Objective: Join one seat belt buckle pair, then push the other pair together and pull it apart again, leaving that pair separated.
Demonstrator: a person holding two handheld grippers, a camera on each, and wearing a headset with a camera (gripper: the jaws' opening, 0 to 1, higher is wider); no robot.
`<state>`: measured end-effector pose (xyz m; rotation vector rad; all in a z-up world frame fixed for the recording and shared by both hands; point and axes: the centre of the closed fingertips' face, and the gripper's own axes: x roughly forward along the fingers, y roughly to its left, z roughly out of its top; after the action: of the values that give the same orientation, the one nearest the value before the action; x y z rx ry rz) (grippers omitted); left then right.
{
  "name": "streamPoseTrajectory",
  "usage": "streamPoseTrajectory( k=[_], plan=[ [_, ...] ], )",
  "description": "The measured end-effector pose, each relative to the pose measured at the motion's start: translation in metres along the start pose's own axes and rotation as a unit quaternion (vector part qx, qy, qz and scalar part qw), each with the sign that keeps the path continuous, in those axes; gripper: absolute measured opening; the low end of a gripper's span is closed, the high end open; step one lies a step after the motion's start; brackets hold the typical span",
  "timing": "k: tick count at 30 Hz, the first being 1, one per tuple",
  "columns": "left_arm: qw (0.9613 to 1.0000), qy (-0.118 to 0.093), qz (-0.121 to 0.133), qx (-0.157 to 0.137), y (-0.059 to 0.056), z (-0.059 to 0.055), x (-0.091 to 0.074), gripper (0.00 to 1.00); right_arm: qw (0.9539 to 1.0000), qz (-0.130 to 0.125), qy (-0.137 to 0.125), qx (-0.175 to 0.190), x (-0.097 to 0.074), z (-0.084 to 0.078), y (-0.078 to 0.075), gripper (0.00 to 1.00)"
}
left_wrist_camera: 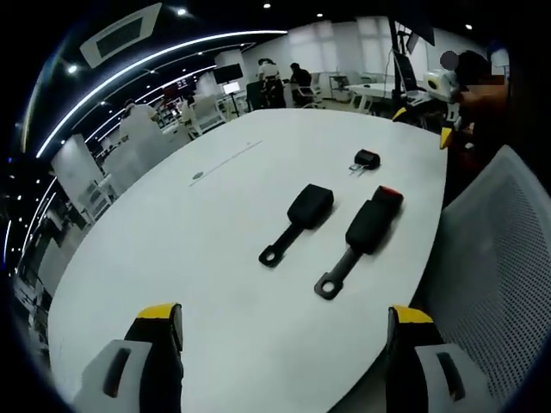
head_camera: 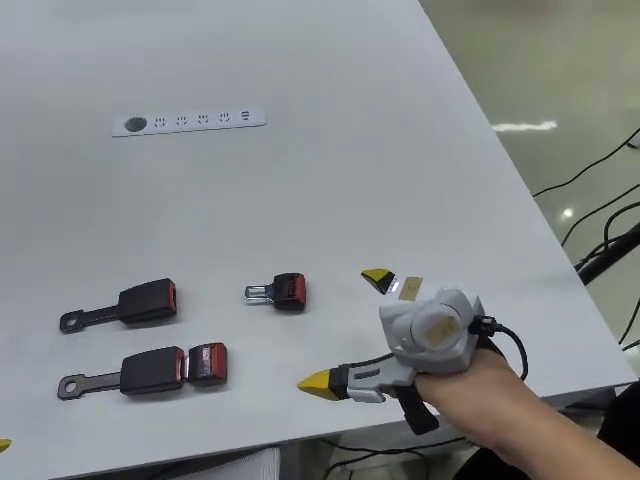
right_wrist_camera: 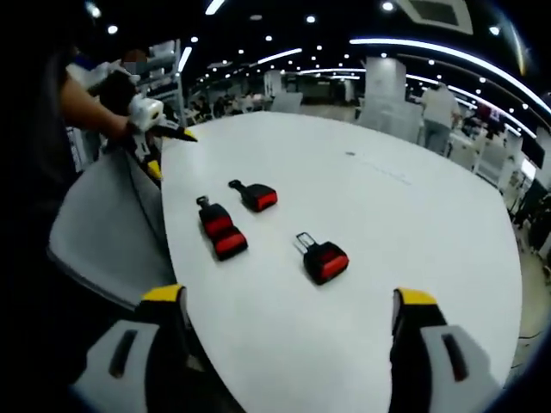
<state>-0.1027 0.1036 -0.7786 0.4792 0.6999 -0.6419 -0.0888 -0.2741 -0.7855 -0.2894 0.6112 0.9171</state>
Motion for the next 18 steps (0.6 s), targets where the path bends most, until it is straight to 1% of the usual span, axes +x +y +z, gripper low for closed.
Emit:
streamPoseTrajectory(
  k=[2,4,8,11,14,16,18],
  plan=[
    [0.9999,0.003,0.000,0.011,-0.004,0.001,0.000,1.00,1.0000,0.000,-0.004,-0.002,-0.001,0.001,0.000,1.00],
    [0.9999,0.005,-0.003,0.016,-0.009,0.002,-0.001,1.00,0.9996,0.001,-0.019,-0.022,-0.002,0.004,0.002,1.00],
    [0.9997,0.011,-0.006,0.023,-0.011,-0.003,-0.001,1.00,0.9996,0.004,-0.018,-0.020,0.000,0.003,0.005,1.00],
    [0.9999,0.010,-0.002,0.013,-0.009,-0.004,-0.004,1.00,0.9998,0.008,-0.017,-0.007,0.001,0.002,0.007,1.00],
    [0.9998,0.013,-0.006,0.011,-0.005,-0.011,-0.005,1.00,0.9995,0.003,-0.014,-0.027,0.002,0.004,0.008,1.00],
    [0.9998,0.014,-0.007,0.012,-0.003,-0.014,-0.004,1.00,0.9996,0.003,-0.011,-0.026,0.003,0.004,0.007,1.00],
    [0.9998,0.014,-0.006,0.014,-0.003,-0.014,-0.004,1.00,0.9996,0.000,-0.012,-0.025,0.004,0.004,0.005,1.00]
  ],
)
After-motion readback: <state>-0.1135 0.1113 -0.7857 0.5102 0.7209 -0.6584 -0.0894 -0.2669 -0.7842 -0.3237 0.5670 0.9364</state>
